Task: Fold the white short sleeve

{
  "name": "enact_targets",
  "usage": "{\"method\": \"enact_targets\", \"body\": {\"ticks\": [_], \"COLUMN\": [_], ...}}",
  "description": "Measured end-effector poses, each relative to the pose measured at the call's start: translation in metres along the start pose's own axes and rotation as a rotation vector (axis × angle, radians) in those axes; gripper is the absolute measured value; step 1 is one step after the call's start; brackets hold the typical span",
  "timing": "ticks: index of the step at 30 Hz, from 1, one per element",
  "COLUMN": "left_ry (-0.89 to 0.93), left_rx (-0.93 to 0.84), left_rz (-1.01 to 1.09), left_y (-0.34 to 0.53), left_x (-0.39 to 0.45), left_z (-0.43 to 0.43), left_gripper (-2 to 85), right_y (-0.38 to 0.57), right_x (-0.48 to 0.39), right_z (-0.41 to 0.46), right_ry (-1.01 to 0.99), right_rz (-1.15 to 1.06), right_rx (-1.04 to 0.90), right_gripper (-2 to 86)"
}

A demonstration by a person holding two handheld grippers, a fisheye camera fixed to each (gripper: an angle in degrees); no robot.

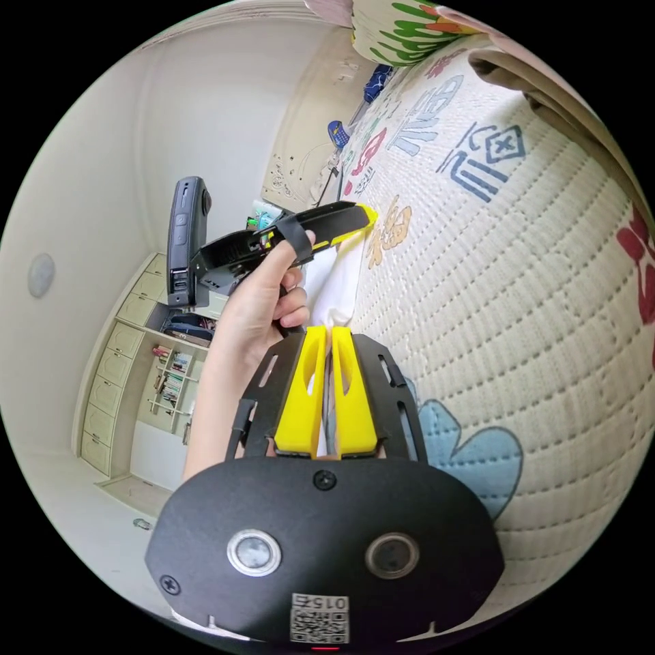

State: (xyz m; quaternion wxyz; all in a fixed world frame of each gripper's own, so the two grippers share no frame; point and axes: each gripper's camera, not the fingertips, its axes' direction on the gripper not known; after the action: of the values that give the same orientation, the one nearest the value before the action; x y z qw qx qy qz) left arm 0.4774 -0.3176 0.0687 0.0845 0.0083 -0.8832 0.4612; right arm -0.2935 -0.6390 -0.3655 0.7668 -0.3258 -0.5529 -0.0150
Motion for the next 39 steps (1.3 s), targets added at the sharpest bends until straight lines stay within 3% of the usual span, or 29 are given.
{"method": "enact_targets", "body": {"ticks": [4, 10, 18, 23, 27, 31, 39], "left_ry": [0.010, 0.006, -0.036, 0.100, 0.142, 0.112, 0.210], "left_rx": [0.025, 0.283, 0.508, 0.394, 0.357, 0.333, 0.198], "left_rz": [-0.001, -0.090, -0.099, -0.108, -0.083, -0.023, -0.094], "left_y": [0.021, 0.092, 0.283, 0.395, 0.456, 0.465, 0.380], "left_x": [0.003, -0.026, -0.104, -0.150, -0.171, -0.153, -0.127], "left_z": [0.013, -0.028, -0.094, -0.059, -0.041, -0.025, 0.091], "left_gripper": [0.4, -0.4, -0.4, -0.3, 1.5, 3.8, 10.9], "right_y": [0.034, 0.105, 0.256, 0.354, 0.400, 0.416, 0.488], "right_x": [0.024, 0.053, 0.047, 0.074, 0.119, 0.174, 0.268], "right_z": [0.011, 0.031, 0.088, 0.156, 0.164, 0.163, 0.247], "right_ry": [0.005, 0.057, 0.124, 0.156, 0.246, 0.340, 0.471], "right_rz": [-0.016, -0.145, -0.687, -0.947, -1.007, -0.981, -1.174], "right_rx": [0.010, 0.037, -0.036, -0.304, -0.227, -0.131, -0.375], "right_gripper": [0.2, 0.4, 0.5, 2.7, 7.7, 7.8, 11.0]}}
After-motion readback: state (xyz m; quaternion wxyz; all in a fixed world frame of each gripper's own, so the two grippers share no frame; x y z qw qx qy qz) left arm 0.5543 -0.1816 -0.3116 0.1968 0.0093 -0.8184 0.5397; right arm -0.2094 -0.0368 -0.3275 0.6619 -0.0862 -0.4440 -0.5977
